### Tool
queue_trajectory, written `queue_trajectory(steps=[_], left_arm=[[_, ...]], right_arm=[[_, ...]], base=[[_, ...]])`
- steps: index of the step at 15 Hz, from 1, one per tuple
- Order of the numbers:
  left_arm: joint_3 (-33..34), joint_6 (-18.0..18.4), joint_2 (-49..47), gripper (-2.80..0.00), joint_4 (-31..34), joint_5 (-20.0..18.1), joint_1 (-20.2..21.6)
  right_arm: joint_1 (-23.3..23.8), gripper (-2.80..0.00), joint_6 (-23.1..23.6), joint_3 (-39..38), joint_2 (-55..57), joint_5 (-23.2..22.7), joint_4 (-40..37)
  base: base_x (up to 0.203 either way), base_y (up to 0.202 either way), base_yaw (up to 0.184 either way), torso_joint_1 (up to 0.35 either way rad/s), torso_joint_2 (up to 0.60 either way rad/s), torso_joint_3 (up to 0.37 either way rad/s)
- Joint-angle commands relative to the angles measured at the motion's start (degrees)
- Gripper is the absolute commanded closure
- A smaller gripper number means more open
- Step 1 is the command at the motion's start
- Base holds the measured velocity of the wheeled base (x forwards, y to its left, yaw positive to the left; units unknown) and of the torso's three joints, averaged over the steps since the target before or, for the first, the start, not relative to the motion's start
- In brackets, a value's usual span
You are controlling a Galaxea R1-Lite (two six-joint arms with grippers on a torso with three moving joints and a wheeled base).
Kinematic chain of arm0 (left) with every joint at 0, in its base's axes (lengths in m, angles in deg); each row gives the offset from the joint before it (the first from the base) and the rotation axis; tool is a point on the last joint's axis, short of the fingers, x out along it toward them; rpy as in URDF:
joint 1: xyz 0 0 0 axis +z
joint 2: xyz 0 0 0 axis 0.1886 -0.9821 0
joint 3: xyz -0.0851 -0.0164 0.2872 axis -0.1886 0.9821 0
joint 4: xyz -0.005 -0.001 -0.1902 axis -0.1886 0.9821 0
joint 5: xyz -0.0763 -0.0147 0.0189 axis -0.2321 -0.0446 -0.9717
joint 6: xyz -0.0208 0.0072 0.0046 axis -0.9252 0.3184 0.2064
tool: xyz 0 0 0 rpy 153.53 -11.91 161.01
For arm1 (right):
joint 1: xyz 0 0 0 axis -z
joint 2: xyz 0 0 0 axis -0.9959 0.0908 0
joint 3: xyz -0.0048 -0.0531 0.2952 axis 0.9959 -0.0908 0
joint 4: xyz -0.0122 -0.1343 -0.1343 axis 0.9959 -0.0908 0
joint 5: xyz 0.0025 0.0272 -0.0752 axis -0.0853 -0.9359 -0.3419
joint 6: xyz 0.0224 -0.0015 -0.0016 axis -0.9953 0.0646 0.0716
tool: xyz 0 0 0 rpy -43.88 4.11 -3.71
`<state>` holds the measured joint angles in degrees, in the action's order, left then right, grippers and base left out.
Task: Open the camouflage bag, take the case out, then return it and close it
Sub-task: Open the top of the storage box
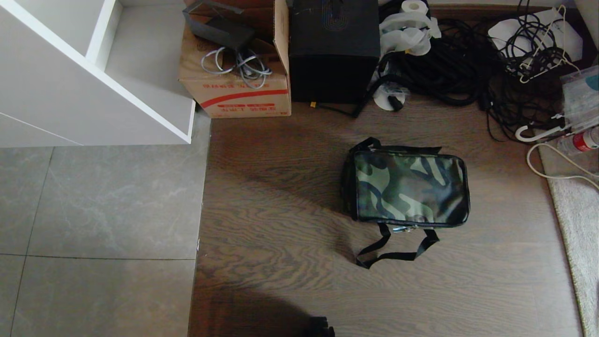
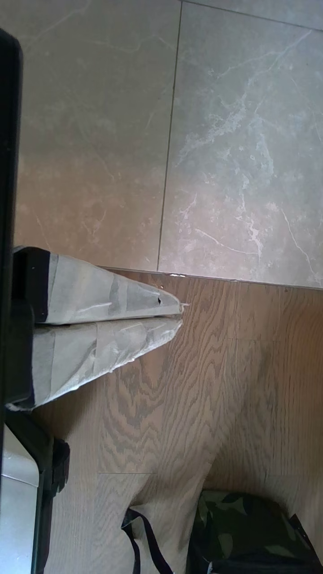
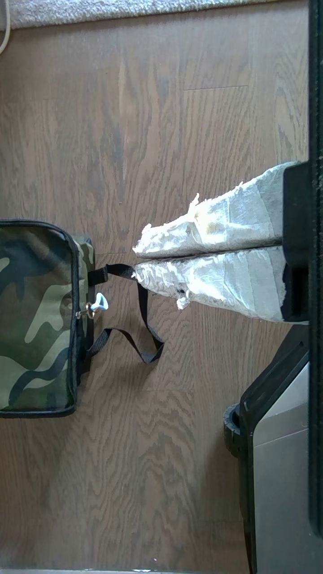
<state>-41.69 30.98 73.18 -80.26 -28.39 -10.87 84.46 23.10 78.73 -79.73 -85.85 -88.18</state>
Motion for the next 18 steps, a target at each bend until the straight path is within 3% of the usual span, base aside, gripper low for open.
queue_trajectory(steps=[1, 18], left_arm=[[0.53, -0.03, -0.06, 0.0, -0.02, 0.03, 0.0], [0.53, -0.03, 0.02, 0.0, -0.02, 0.03, 0.01]], right_arm=[[-0.02, 0.0, 0.01, -0.09, 0.06, -0.04, 0.06], [-0.02, 0.0, 0.04, -0.08, 0.06, -0.04, 0.06]], base=[[0.0, 0.0, 0.0, 0.0, 0.0, 0.0], [0.0, 0.0, 0.0, 0.0, 0.0, 0.0]])
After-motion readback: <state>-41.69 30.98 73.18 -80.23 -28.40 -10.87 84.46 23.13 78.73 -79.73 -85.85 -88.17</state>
